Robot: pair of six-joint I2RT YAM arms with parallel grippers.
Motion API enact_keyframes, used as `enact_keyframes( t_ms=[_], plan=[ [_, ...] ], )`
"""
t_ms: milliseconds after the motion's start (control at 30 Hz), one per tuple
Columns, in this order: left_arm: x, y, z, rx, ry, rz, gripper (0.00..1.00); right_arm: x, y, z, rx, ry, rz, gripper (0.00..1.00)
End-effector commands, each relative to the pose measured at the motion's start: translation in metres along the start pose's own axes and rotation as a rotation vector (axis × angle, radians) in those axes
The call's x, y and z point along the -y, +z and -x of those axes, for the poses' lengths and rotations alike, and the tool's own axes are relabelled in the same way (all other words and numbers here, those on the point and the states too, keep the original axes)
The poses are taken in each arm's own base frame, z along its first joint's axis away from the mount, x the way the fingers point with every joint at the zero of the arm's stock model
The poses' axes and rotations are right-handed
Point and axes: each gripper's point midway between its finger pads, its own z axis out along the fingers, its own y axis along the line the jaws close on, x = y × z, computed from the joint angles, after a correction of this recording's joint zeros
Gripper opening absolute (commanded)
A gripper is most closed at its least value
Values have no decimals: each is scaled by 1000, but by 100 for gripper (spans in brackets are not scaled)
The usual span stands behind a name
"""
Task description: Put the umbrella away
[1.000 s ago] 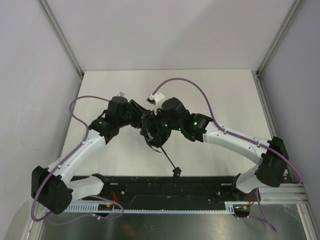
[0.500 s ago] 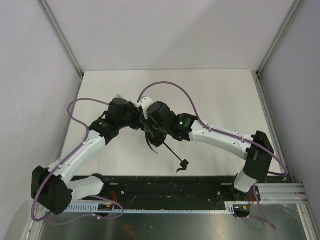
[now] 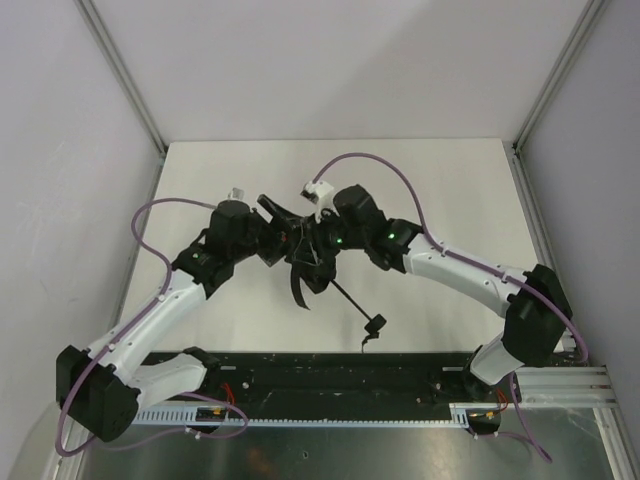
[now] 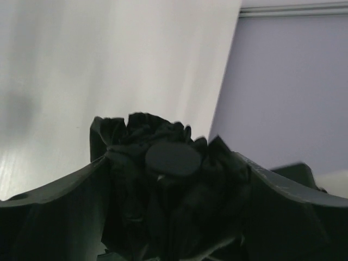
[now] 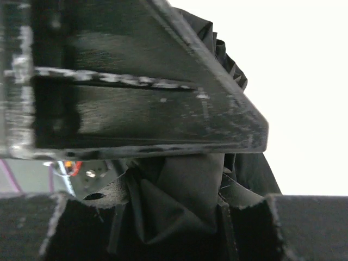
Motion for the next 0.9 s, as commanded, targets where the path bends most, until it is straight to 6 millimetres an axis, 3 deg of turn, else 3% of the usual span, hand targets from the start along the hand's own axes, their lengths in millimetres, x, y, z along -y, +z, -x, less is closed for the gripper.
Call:
enact_keyframes(
  t_ms=[0, 200, 500, 767, 867],
  plan=[
    [35, -13, -7, -31, 47, -156, 90, -64, -37, 72, 224, 54, 348, 0],
    [41, -11, -10, -38, 59, -188, 91, -84, -53, 90, 272, 149, 521, 0],
    [53, -14, -6, -18, 47, -246, 74, -108, -87, 108, 350, 319, 749, 0],
    [73, -26, 1, 21, 22, -359, 82, -113, -106, 109, 392, 420, 868, 0],
    [77, -32, 3, 40, -7, -430, 71, -115, -108, 108, 385, 430, 893, 0]
  ],
)
